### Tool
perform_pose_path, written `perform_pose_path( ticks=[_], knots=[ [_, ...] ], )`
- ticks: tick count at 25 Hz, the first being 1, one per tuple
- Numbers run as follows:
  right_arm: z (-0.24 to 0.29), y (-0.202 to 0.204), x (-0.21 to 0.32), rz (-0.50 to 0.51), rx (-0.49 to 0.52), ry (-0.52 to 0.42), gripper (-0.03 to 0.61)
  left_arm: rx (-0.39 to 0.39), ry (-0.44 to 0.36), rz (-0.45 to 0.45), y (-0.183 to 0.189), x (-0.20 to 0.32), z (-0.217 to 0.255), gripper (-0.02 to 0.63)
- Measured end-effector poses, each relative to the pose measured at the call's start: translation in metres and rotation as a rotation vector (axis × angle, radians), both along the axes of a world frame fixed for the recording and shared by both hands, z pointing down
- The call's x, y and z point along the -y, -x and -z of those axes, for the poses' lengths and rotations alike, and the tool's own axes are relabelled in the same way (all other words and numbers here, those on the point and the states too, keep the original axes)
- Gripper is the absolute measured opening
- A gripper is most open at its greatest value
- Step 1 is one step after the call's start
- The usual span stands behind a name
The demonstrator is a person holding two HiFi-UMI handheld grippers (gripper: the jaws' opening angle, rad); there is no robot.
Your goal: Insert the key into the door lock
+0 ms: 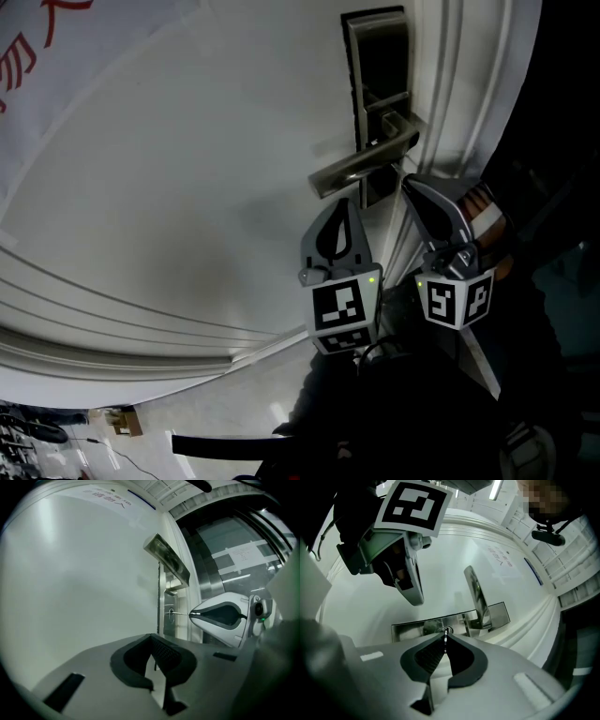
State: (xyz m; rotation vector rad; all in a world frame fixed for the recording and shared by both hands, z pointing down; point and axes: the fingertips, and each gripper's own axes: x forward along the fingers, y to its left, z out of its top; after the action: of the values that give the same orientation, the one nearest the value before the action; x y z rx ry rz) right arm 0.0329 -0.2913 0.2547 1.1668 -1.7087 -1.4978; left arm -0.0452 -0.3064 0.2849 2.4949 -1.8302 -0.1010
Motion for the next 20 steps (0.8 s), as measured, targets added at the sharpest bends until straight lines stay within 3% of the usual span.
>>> perform_pose_path(
  ticks=[12, 20],
  knots=[
    [0.0022, 0.0038, 0.0015, -0.032, -0.051, 0.013, 0.014, -0.03, -0.004, -0.026, -0.0005, 0.001, 0.0019, 0.002],
    [0.0037, 0.0047, 0.002, -0.062, -0.077, 0.015, 0.013, -0.005, 0.002, -0.032, -0.0006, 0.0017, 0.0032, 0.002]
  ],
)
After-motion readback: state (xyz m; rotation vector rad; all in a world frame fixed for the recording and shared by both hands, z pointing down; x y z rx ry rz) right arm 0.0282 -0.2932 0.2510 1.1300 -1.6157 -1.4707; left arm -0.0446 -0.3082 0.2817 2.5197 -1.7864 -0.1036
